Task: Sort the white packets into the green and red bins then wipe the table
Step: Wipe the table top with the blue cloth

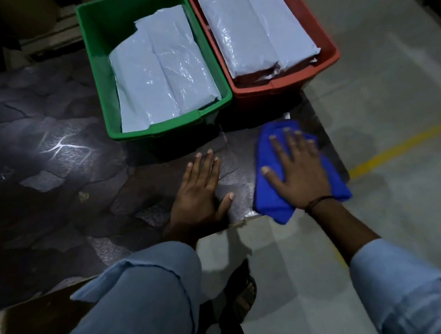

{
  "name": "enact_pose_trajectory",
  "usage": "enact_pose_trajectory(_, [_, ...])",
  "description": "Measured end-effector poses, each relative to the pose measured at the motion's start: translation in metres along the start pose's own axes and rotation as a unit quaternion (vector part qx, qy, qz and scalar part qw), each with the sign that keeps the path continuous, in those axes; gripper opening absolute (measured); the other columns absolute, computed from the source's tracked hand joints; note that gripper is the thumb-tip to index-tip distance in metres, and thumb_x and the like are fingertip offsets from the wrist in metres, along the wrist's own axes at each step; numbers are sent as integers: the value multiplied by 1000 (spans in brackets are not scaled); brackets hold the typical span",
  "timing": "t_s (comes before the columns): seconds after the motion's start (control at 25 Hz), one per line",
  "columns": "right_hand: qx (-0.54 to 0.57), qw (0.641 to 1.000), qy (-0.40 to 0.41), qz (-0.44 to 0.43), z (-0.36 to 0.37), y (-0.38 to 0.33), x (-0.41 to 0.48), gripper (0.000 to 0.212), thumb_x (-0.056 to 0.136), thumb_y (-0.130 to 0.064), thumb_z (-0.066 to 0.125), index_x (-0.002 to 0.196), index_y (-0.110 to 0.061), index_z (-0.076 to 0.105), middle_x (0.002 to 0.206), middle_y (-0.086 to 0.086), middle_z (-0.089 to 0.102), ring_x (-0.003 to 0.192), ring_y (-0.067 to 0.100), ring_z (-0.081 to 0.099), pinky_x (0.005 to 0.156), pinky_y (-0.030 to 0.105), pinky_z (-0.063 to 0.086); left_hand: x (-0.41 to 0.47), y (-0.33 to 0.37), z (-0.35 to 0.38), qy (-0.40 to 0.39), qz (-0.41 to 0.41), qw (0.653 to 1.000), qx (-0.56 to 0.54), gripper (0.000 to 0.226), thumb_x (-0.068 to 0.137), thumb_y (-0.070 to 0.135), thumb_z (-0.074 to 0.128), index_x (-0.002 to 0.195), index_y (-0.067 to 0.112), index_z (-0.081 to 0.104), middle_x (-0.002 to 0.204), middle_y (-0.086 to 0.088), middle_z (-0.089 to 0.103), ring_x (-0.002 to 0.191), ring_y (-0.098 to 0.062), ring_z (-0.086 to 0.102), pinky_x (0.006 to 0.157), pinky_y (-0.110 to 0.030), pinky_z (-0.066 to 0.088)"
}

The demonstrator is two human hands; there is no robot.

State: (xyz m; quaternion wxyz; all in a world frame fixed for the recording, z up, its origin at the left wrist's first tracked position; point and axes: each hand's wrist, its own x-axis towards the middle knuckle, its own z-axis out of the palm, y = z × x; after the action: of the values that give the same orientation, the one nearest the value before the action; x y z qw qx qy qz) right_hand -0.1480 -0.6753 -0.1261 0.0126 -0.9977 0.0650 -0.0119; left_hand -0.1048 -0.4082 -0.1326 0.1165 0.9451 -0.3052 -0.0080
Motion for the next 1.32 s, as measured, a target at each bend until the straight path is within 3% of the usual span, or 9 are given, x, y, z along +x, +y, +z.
enact_pose_trajectory(0.12, [9,981,4,192,0,35,7,81,94,-68,23,158,-19,23,165,18,17,150,40,19,121,57,14,1,1,-1,-1,-9,1000,8,84,95,58,44,159,7,26,170,-12,12,158,-30,6,128,-46,10])
enact_pose_trajectory(0.2, [11,974,10,227,-2,13,12,81,95,-66,23,158,-16,23,164,21,18,150,41,17,121,59,14,1,0,-1,0,-4,1000,5,85,95,58,44,159,7,25,170,-12,13,158,-30,7,128,-46,10])
enact_pose_trajectory(0.36, [12,999,-27,22,-4,-49,-24,78,98,-64,27,161,-21,9,168,13,3,154,34,-1,124,54,4,1,-2,-2,0,-2,1000,1,84,96,57,43,160,6,25,170,-12,13,158,-30,6,127,-47,11])
enact_pose_trajectory(0.44, [16,997,-39,-67,-5,-33,-40,73,99,-61,28,161,-24,10,168,9,3,155,30,-2,124,53,7,1,-1,-2,-4,-6,1000,-1,84,95,57,44,160,6,24,170,-12,12,158,-29,5,128,-46,10])
enact_pose_trajectory(0.56, [1,1000,-14,25,-5,24,-23,70,99,-58,24,159,-23,20,167,13,13,153,35,13,121,57,16,0,-1,-2,-6,-9,1000,0,85,95,57,47,160,7,24,170,-11,12,158,-29,5,128,-46,11])
enact_pose_trajectory(0.64, [12,991,-24,130,-3,43,10,74,96,-60,19,159,-20,21,166,16,14,151,39,15,121,57,14,0,-1,-1,-3,-7,1000,8,84,95,57,46,160,7,25,170,-11,12,158,-28,6,128,-46,11])
enact_pose_trajectory(0.72, [22,986,-17,163,0,32,40,77,95,-61,18,159,-18,22,165,18,14,151,41,13,122,57,10,-1,-1,1,2,-5,1000,6,83,96,57,45,160,8,25,170,-10,13,158,-28,6,127,-46,11])
enact_pose_trajectory(0.88, [31,991,9,126,6,-14,66,74,96,-59,23,155,-16,33,162,21,23,151,41,14,122,57,8,0,-3,2,6,1,1000,14,83,97,59,42,160,8,25,170,-10,13,158,-27,5,127,-47,12])
enact_pose_trajectory(1.32, [14,999,30,23,10,-81,-3,71,97,-60,29,158,-24,25,165,14,21,152,37,17,123,54,12,-6,-7,1,5,8,1000,-18,65,99,35,32,157,5,33,167,-16,24,155,-36,16,126,-50,16])
